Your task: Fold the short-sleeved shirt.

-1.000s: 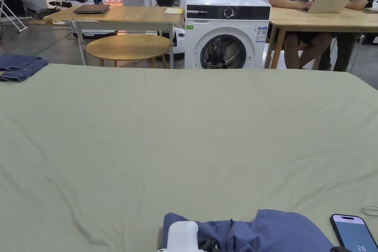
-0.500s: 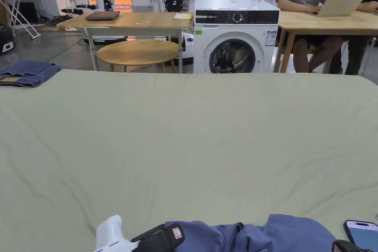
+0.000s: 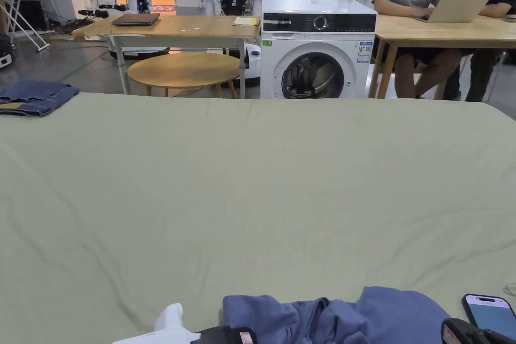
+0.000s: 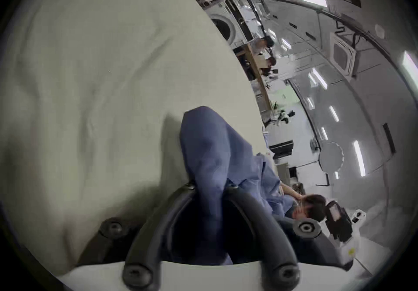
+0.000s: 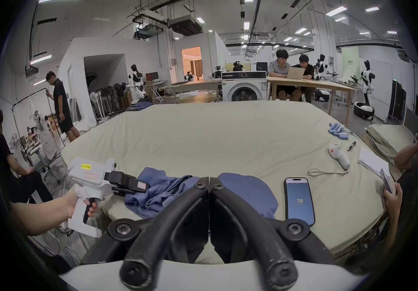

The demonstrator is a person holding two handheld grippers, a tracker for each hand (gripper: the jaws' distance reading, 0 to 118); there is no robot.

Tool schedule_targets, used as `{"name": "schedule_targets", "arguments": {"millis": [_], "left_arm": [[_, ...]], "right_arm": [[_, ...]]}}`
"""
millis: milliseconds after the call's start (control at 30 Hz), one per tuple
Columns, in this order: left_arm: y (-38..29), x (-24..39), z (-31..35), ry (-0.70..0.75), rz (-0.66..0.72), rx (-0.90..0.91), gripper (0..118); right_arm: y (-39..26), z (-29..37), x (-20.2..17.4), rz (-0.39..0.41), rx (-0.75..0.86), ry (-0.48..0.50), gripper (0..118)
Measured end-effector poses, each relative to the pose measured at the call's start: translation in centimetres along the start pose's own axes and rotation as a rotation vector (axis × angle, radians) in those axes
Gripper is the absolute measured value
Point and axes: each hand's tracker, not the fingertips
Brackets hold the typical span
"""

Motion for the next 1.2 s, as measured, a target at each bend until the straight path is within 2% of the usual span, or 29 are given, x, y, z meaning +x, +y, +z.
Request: {"name": "schedule_targets", "arguments": {"millis": [200,367,533,667,767,900,1033,1200], "left_arm": [[2.9,-0.1,5.1,-0.026,-0.021,0.094,7],[6.4,-1.3,12.0,0.085,-0.075,0.173,7],[8.8,-2.3,18.5,0.293,-0.089,0.262,7],[9.1,-0.9,20.7,0.373,-0.141,0.296,7],[8.9,2.0,19.8,0.447,-0.227,0.264,7],[7.6,8.4,15.5,0.574,-0.430,0.188,7],[5.7,13.3,10.3,0.516,-0.553,0.110,7],[4.1,14.6,4.5,0.385,-0.557,-0.014,7]], "right_arm": [[-0.2,-0.6,0.8,-0.029,-0.014,-0.016,0],[0.0,-1.2,0.5,-0.033,-0.008,-0.009,0],[0.2,-2.0,0.0,-0.020,-0.010,0.000,0],[0.2,-2.6,-0.3,-0.020,-0.018,0.015,0],[0.3,-2.9,-0.6,-0.007,-0.028,0.021,0],[0.5,-2.9,-0.8,0.000,-0.031,0.025,0],[0.6,-2.8,-0.8,0.002,-0.038,0.023,0],[0.3,-2.5,-0.4,-0.006,-0.047,0.021,0]]}}
